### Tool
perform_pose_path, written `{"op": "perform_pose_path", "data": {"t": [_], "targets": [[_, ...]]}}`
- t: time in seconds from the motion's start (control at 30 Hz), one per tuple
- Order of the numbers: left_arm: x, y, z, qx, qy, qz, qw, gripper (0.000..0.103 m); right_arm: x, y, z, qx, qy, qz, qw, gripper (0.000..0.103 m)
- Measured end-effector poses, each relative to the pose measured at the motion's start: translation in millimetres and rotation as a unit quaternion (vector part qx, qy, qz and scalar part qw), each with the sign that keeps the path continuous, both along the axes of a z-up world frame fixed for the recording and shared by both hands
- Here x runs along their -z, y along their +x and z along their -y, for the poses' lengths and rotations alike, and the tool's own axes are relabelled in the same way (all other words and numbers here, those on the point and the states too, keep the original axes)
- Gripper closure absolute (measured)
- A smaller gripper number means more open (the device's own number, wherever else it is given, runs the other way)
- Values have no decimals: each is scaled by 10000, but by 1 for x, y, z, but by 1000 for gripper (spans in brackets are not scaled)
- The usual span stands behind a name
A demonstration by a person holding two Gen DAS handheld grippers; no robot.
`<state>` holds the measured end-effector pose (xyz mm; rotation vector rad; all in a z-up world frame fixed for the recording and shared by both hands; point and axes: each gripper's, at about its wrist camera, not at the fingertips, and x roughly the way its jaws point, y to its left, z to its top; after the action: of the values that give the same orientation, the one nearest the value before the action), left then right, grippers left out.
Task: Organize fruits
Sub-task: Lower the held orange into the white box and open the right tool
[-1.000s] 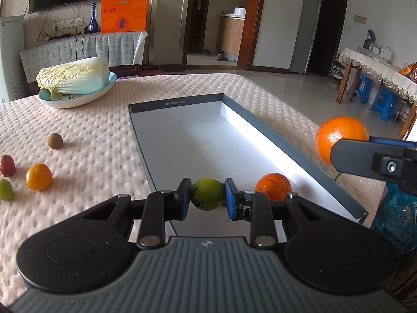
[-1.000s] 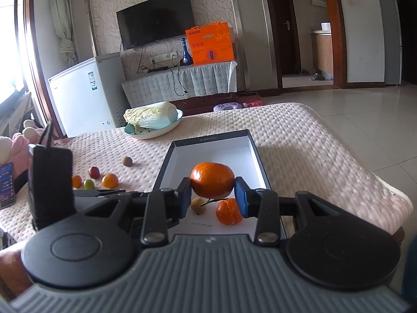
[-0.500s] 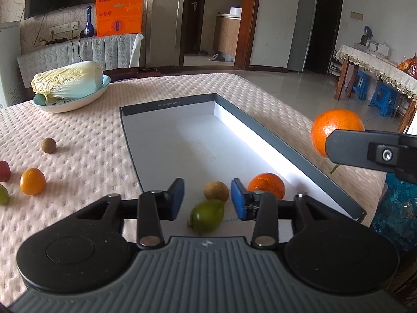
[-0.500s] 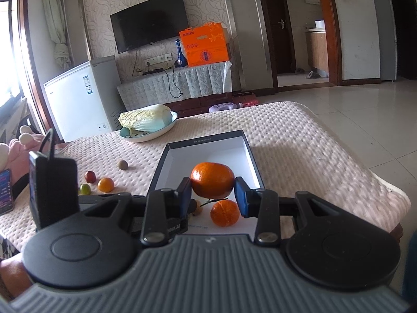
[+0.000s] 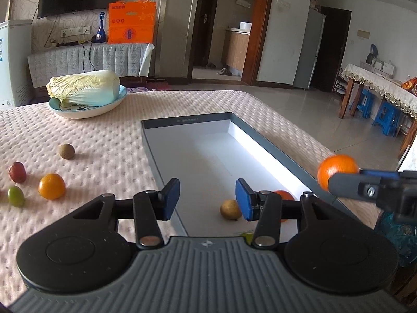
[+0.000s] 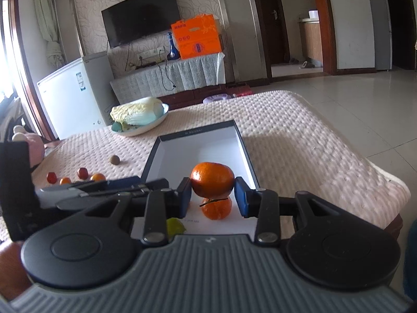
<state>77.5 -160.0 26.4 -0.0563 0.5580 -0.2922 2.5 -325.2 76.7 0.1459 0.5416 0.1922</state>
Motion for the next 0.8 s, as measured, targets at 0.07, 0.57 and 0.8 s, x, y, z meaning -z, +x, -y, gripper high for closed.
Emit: {"op": "perform_pose_path", "data": {"t": [0.07,0.57,0.8], "targets": [[-1,-1,-5,-32,9,-5,10000,50,4,2,-4,-127,-57,-141,9998,64],[-8,-9,-23,-5,-67,-20,10000,49,33,18,-26,-253,-515,-813,9950,64],[-8,-8,-27,-16,-73,-48,10000,47,40,27,-30,-207,-582,-758,9952,63]]}}
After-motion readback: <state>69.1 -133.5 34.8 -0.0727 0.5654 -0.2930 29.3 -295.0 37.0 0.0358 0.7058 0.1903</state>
